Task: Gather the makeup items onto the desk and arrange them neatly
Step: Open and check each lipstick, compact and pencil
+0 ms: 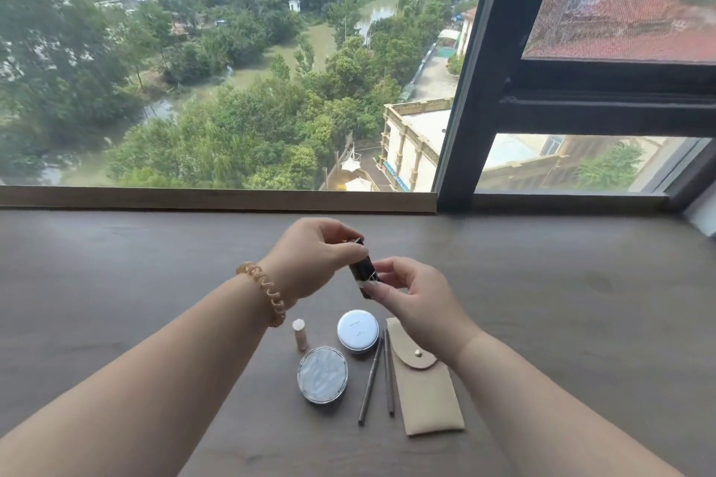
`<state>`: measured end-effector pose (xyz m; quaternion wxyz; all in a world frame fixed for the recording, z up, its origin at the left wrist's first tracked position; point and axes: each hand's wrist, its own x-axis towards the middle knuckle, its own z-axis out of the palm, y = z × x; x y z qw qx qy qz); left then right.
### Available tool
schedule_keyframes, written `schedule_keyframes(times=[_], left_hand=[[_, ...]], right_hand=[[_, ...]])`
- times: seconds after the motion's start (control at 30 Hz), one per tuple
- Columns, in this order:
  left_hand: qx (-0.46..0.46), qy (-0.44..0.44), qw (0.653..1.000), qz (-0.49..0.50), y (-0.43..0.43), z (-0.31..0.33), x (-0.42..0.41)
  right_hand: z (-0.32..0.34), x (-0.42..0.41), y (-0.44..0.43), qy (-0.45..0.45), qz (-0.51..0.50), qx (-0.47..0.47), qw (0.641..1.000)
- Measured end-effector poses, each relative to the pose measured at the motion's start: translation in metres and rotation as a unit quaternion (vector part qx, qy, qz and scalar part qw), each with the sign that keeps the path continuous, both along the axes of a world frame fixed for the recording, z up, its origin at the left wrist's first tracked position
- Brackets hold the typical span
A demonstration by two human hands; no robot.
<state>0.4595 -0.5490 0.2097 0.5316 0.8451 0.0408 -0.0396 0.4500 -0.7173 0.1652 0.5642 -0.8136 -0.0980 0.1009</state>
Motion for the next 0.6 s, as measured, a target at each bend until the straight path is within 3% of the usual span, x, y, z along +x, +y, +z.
schedule_keyframes(times=[0.2, 0.4, 0.6], left_hand=[[-0.123, -0.06, 0.991, 0.012, -0.01, 0.038, -0.03], [-0.198, -0.048, 0.979, -0.006, -0.023, 0.046, -0.046], [-0.198, -0.081, 0.977, 0.0, -0.026, 0.046, -0.053]], right_hand=[[0.042, -0.022, -0.009, 0.01, 0.074, 0.119, 0.99], [0.056, -0.031, -0.01, 0.016, 0.105, 0.168, 0.98], [0.059, -0.04, -0.009, 0.017, 0.1, 0.184, 0.978]])
